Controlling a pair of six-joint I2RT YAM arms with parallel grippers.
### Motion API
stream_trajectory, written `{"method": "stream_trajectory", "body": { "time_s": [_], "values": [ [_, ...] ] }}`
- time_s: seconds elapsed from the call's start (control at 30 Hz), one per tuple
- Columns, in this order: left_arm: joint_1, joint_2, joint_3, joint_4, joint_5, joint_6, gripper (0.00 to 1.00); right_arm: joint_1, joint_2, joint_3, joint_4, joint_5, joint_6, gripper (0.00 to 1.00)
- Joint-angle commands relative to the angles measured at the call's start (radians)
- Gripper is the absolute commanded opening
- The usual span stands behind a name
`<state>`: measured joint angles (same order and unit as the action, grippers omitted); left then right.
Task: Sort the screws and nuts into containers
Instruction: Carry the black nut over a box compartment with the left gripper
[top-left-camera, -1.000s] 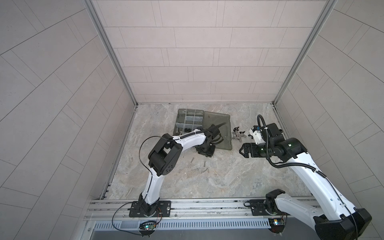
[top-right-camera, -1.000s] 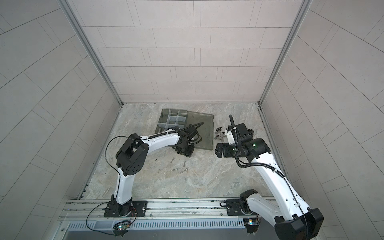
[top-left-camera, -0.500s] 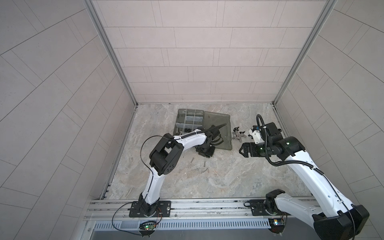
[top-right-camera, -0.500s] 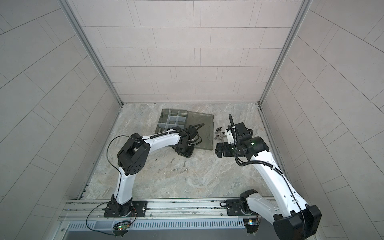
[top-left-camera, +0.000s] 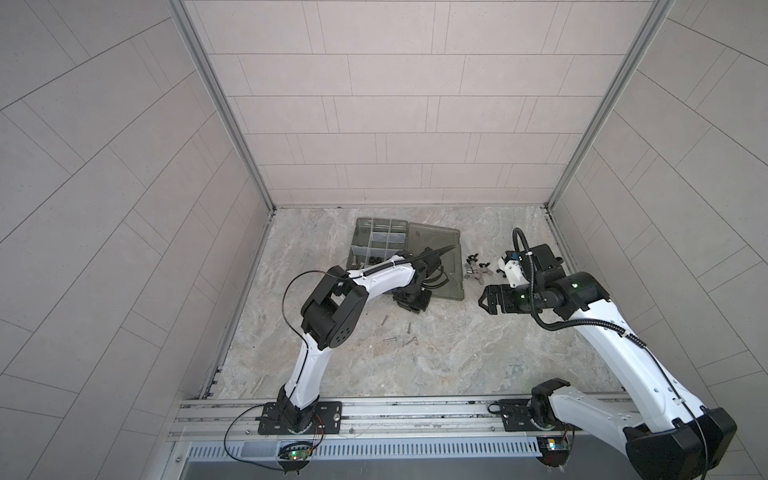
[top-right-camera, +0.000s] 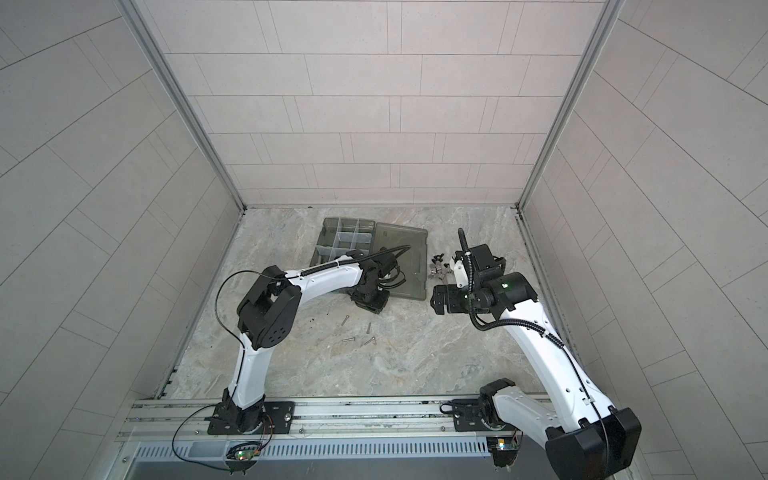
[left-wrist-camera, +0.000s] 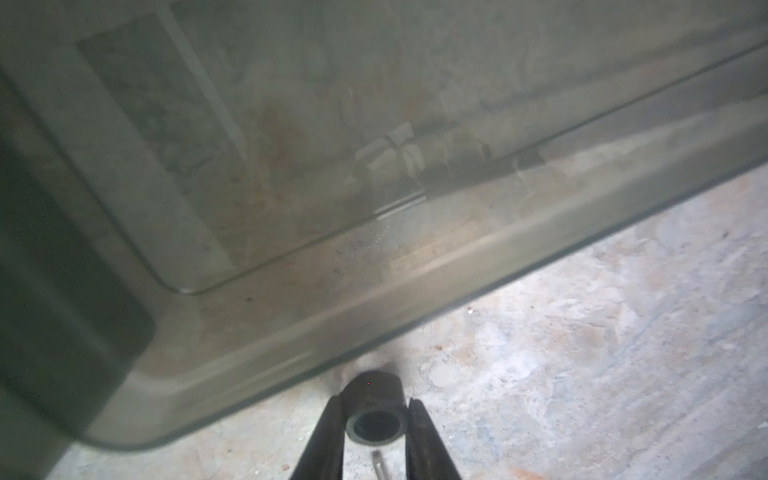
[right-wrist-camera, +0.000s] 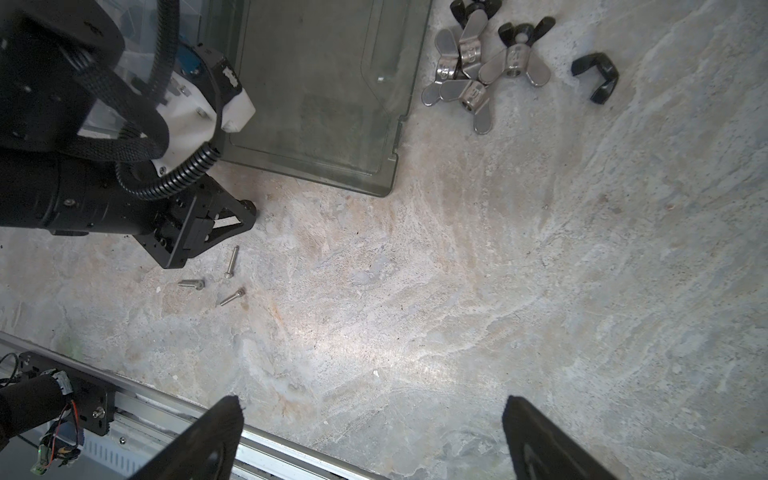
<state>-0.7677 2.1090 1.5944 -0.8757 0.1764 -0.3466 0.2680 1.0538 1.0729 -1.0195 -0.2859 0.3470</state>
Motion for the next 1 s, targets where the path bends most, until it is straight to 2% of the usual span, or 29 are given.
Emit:
{"method": "stream_trajectory", "body": {
  "time_s": [0.0,0.27,0.43,0.73,0.97],
  "values": [
    [0.01,-0.018,0.062,-0.081,-0.038,0.033,0.22,-0.004,0.006,0.023,-0.009,0.0,-0.012,0.99],
    [0.084,-0.053,0.171,-0.154,-0.073,0.076,0.21,-0.004,0.052,0.071,0.007,-0.003,-0.015,0.99],
    [0.185,-0.048,0.24,-0.172,-0.091,0.106,0.21,-0.003,0.097,0.111,0.012,-0.002,-0.02,0.99],
    [0.345,0.042,0.42,-0.203,-0.083,0.136,0.21,-0.003,0.215,0.218,0.012,0.009,-0.028,0.99],
    [0.382,0.115,0.471,-0.21,-0.058,0.14,0.22,-0.004,0.333,0.322,0.001,0.004,-0.033,0.99]
  ]
}}
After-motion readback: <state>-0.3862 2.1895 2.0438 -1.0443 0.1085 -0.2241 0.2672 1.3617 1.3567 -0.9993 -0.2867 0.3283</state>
